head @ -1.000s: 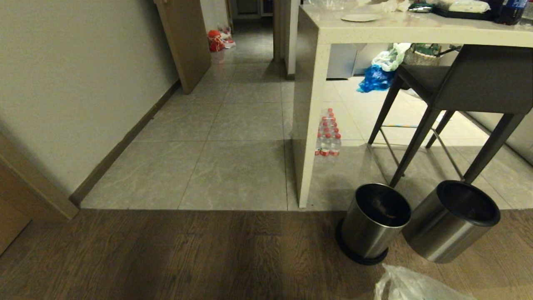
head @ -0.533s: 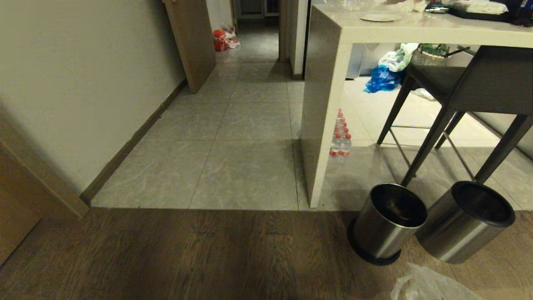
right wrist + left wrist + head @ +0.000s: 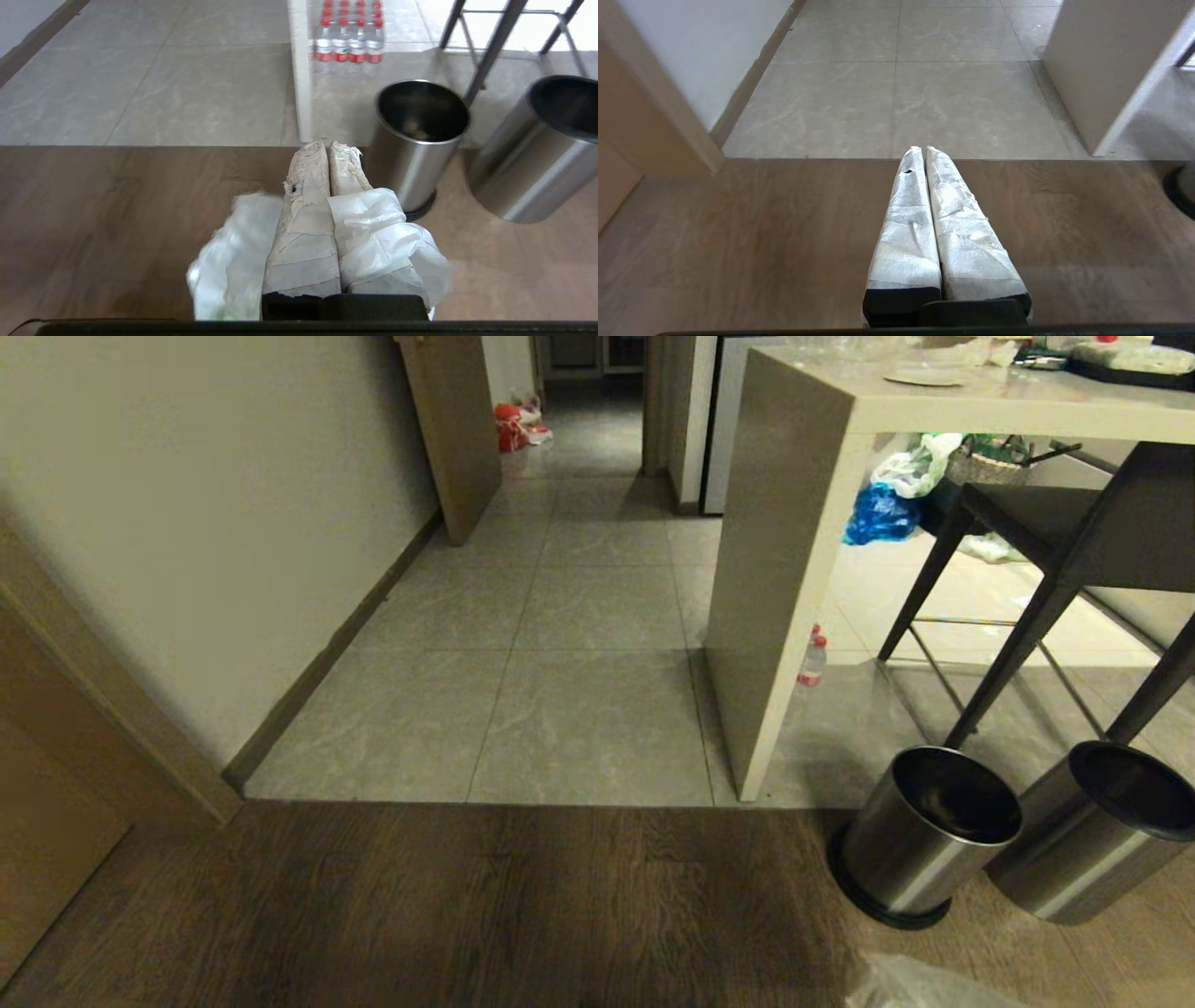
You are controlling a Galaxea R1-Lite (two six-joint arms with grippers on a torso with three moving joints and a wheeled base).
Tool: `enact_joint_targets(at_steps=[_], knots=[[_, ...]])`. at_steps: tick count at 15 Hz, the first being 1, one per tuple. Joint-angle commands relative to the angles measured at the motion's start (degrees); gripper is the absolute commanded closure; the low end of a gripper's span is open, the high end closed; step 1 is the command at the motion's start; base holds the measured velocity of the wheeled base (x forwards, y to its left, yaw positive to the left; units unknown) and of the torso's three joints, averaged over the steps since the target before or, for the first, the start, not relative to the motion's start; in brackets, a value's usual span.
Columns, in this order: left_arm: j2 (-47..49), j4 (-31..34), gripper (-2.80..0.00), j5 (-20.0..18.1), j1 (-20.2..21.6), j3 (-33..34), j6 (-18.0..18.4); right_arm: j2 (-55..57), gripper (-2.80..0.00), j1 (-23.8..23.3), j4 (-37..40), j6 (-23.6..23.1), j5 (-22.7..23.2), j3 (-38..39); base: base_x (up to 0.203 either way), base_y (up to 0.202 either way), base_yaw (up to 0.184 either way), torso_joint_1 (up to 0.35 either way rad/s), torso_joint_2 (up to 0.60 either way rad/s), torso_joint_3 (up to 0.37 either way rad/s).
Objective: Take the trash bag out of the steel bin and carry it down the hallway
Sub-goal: Put the trash bag at the door
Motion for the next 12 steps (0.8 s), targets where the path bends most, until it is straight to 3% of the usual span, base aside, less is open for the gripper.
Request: enact_joint_targets(at_steps=[1, 12], knots=[[0.0, 0.0, 0.0, 0.03, -0.02, 0.09, -0.04, -0.08, 0.0, -0.01, 0.05, -0.01, 0.01, 0.0, 0.0, 0.193, 0.001, 0.002, 0.0, 0.007], [0.0, 0.0, 0.0, -0.05, -0.02, 0.0, 0.39, -0.08, 0.0, -0.01, 0.05, -0.01, 0.01, 0.0, 0.0, 0.184, 0.002, 0.004, 0.0, 0.003]])
